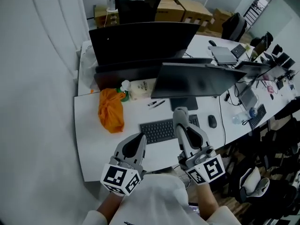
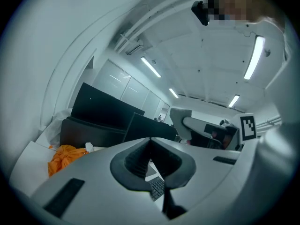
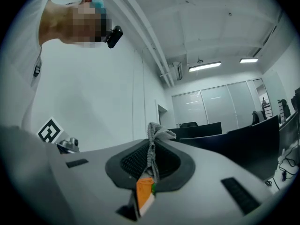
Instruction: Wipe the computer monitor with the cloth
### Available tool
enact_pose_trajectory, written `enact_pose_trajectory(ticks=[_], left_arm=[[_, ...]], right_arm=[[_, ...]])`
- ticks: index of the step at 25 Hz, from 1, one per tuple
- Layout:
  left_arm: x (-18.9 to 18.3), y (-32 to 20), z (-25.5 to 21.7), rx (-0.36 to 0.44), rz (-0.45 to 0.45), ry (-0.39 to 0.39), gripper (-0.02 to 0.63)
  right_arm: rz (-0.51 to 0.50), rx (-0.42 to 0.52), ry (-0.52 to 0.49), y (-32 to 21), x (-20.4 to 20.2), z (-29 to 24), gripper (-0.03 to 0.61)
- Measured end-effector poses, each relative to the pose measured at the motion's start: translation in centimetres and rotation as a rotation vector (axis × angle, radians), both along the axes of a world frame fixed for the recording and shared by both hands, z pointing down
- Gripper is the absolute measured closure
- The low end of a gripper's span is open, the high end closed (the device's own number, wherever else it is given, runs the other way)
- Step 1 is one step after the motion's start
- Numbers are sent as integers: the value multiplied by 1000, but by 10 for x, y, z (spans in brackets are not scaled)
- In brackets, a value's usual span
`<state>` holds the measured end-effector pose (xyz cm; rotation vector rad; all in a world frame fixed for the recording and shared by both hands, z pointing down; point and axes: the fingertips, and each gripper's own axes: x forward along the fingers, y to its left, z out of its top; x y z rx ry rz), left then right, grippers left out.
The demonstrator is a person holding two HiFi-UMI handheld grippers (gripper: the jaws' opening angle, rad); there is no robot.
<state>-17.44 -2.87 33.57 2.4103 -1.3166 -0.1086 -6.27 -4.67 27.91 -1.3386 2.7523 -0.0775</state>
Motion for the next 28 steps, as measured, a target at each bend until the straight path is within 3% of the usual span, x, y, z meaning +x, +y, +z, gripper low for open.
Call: enact_pose_trajectory(ticks=[13, 28], left_arm=[[5, -59, -17, 63, -20, -27, 595], [16, -113, -29, 80, -16, -20, 595]], right_arm=[[38, 63, -35, -119, -10, -36, 548], [60, -34, 35, -230, -28, -29, 548]])
